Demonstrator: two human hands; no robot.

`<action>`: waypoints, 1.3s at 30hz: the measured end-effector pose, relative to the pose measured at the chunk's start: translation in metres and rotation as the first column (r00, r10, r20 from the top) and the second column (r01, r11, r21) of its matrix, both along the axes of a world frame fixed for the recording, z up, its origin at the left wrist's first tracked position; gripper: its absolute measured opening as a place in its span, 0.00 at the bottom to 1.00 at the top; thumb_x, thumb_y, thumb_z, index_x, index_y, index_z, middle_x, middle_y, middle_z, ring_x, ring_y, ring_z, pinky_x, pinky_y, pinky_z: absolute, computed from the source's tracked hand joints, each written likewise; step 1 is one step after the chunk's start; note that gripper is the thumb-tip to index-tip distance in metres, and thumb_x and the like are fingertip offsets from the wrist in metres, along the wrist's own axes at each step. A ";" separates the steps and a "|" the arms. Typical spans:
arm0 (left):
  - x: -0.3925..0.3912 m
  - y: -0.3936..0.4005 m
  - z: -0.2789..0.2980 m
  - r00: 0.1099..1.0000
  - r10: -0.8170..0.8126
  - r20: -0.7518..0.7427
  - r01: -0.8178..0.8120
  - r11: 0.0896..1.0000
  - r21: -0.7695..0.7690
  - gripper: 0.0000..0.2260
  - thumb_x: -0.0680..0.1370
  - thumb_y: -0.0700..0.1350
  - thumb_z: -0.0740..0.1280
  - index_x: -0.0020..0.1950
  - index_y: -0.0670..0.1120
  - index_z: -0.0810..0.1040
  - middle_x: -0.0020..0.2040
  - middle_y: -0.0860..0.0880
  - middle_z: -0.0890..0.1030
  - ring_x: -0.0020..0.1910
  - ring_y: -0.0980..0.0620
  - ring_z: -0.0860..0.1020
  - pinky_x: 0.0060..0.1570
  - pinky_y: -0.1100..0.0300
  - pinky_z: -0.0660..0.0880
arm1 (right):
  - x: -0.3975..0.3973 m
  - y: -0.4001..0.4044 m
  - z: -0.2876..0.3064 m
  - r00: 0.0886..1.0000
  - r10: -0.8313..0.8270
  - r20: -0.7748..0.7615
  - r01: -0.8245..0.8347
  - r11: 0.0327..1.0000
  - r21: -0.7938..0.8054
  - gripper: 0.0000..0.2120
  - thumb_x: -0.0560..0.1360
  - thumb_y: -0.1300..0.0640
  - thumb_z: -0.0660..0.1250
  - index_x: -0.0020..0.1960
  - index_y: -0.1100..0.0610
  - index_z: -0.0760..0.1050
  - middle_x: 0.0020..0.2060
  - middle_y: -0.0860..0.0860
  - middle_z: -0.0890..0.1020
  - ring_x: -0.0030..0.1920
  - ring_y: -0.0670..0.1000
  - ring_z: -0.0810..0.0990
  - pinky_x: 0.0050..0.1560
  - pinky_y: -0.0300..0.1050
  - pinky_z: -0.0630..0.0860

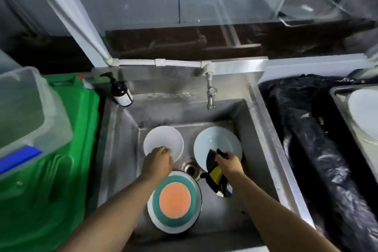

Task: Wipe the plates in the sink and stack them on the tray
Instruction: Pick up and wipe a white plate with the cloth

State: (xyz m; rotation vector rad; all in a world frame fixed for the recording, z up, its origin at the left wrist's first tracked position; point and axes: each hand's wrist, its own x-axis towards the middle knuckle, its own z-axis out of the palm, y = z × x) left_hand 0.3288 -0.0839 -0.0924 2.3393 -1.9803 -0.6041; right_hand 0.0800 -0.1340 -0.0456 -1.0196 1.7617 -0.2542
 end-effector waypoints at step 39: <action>0.008 -0.020 -0.143 -0.127 0.570 -0.812 -0.868 0.332 0.369 0.11 0.83 0.45 0.62 0.63 0.59 0.73 0.59 0.51 0.81 0.56 0.45 0.82 0.58 0.41 0.81 | 0.042 -0.008 -0.151 0.999 -0.038 0.005 0.037 0.941 -0.335 0.09 0.77 0.58 0.62 0.54 0.49 0.77 0.43 0.45 0.81 0.45 0.49 0.78 0.47 0.42 0.71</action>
